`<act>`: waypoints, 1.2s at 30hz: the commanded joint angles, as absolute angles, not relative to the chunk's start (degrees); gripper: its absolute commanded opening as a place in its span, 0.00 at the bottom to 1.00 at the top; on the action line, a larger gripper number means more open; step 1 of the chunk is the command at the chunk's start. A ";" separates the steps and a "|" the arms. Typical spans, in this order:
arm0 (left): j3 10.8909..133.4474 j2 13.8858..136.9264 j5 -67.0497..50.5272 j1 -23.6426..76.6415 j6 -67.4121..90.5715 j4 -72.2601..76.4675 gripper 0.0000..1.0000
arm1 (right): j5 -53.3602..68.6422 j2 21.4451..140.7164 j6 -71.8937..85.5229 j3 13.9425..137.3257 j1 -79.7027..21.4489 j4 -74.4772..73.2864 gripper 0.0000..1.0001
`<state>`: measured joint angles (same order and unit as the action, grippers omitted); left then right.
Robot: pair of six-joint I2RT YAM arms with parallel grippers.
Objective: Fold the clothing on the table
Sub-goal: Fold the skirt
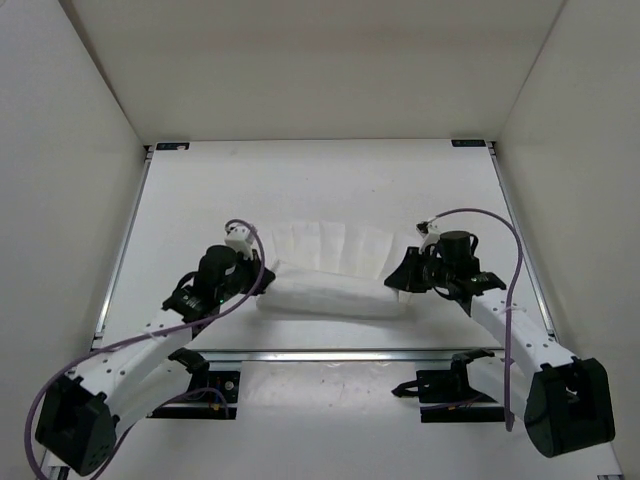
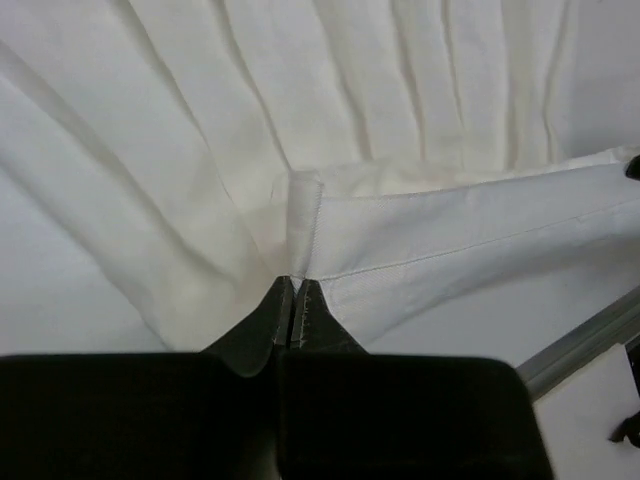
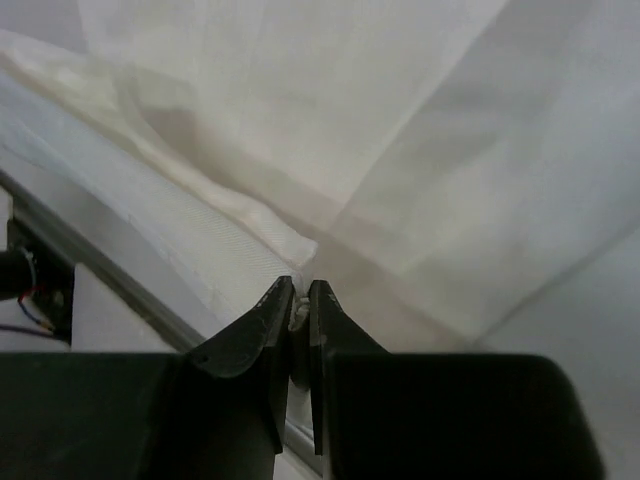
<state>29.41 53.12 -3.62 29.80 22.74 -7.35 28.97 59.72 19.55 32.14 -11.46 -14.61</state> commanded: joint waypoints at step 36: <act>70.39 98.18 -6.49 16.96 17.31 -14.06 0.98 | 20.06 86.95 12.75 59.76 -8.86 -16.78 0.71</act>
